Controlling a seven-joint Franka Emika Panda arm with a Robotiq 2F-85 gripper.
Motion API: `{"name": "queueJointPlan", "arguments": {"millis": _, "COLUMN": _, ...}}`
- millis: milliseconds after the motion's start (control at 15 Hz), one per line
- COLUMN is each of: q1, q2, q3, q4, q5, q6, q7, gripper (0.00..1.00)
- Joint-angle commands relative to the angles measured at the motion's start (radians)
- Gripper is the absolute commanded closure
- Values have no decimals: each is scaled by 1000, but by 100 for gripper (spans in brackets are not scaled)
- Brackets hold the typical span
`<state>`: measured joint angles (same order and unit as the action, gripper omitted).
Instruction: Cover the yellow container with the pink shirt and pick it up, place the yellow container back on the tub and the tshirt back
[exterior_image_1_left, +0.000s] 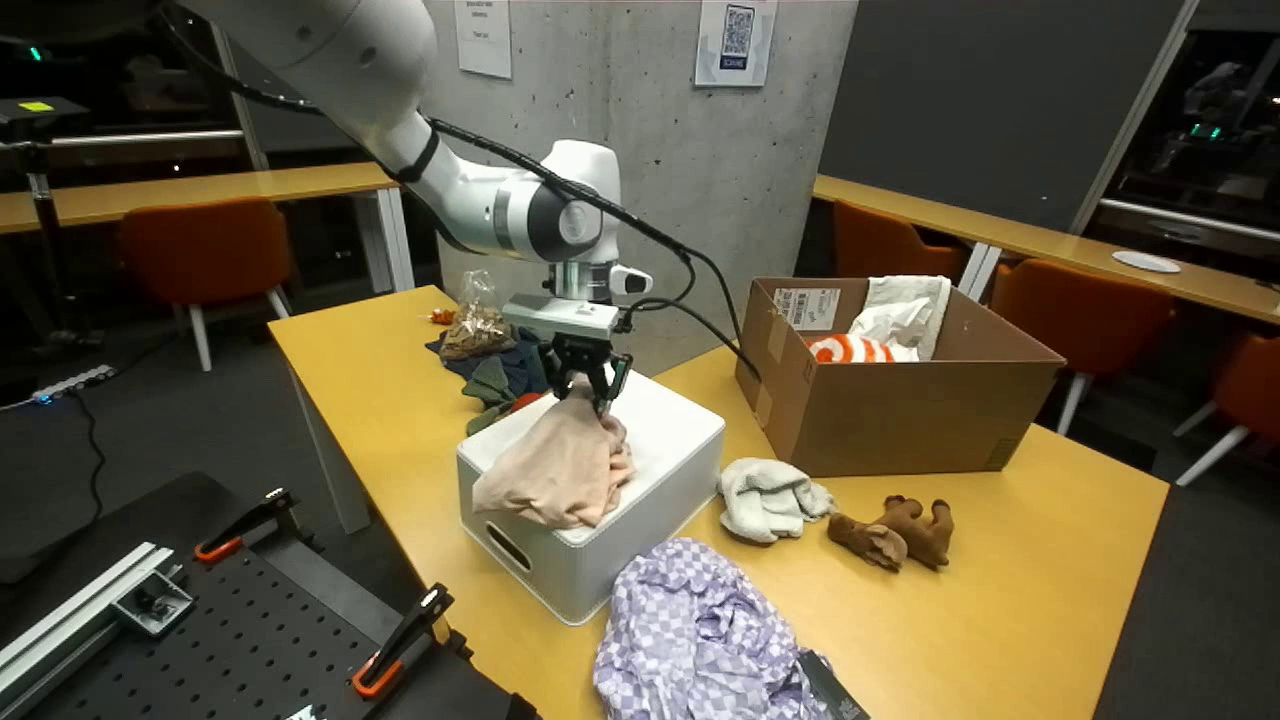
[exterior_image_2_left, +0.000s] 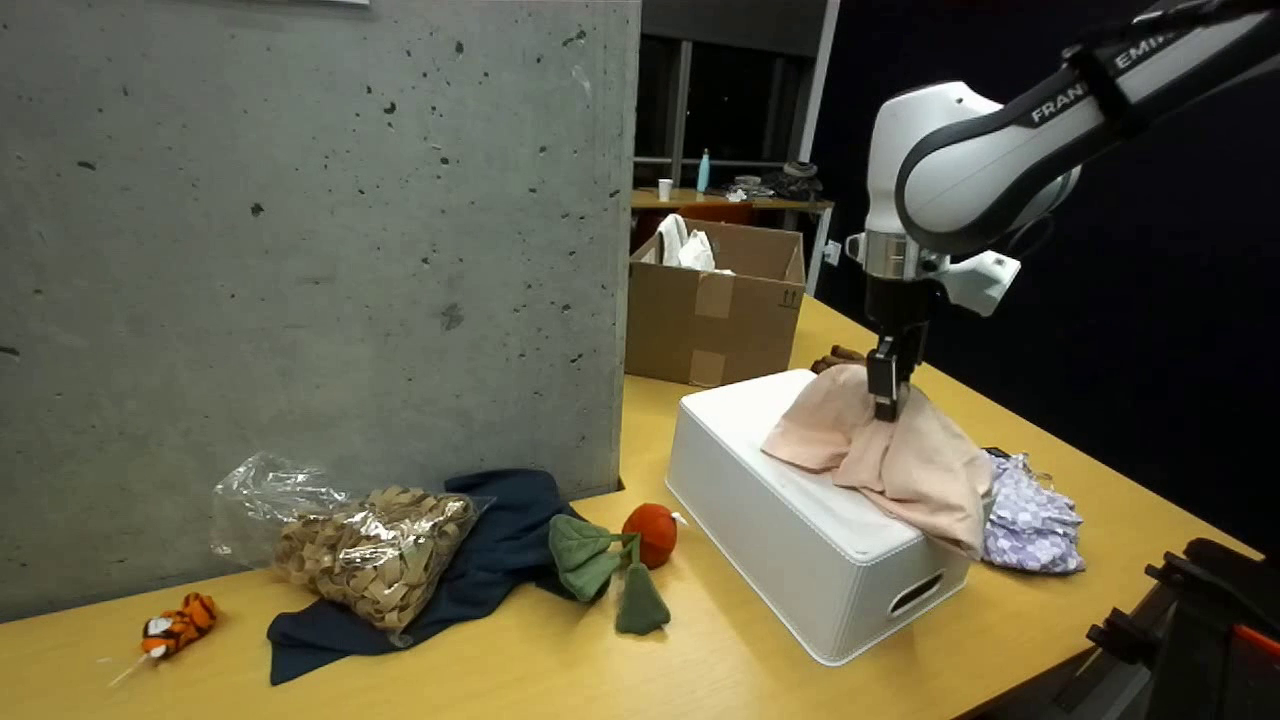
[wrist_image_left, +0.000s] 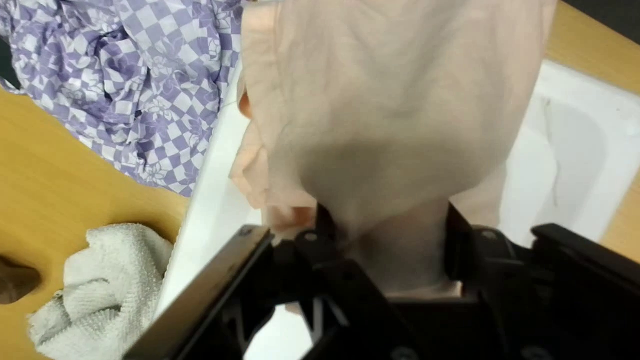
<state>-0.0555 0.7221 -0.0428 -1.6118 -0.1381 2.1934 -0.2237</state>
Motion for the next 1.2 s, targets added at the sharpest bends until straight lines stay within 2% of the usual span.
{"name": "queueJointPlan", "arguments": {"millis": 0, "q1": -16, "q2": 93, "q3": 6, "q4": 111, "q5": 2, "q6": -37, "q7": -4, "gripper": 76}}
{"name": "queueJointPlan", "arguments": {"millis": 333, "q1": -24, "q2": 155, "q3": 8, "q4": 178, "q5": 7, "q6": -54, "q7": -3, "gripper": 76}}
{"name": "queueJointPlan", "arguments": {"millis": 400, "q1": -25, "q2": 159, "q3": 8, "q4": 186, "q5": 9, "q6": -59, "q7": 0, "gripper": 30}}
{"name": "queueJointPlan", "arguments": {"millis": 667, "q1": -16, "q2": 128, "q3": 4, "q4": 153, "q5": -3, "q6": -44, "q7": 3, "gripper": 4}}
{"name": "queueJointPlan", "arguments": {"millis": 733, "q1": -16, "q2": 117, "q3": 3, "q4": 140, "q5": -4, "q6": -42, "q7": 4, "gripper": 1}}
{"name": "queueJointPlan", "arguments": {"millis": 1000, "q1": -20, "q2": 111, "q3": -5, "q4": 124, "q5": -1, "q6": -50, "q7": 20, "gripper": 0}}
{"name": "queueJointPlan", "arguments": {"millis": 1067, "q1": -22, "q2": 109, "q3": -7, "q4": 117, "q5": 1, "q6": -54, "q7": 25, "gripper": 9}}
{"name": "queueJointPlan", "arguments": {"millis": 1133, "q1": -23, "q2": 108, "q3": -8, "q4": 115, "q5": 2, "q6": -61, "q7": 27, "gripper": 28}}
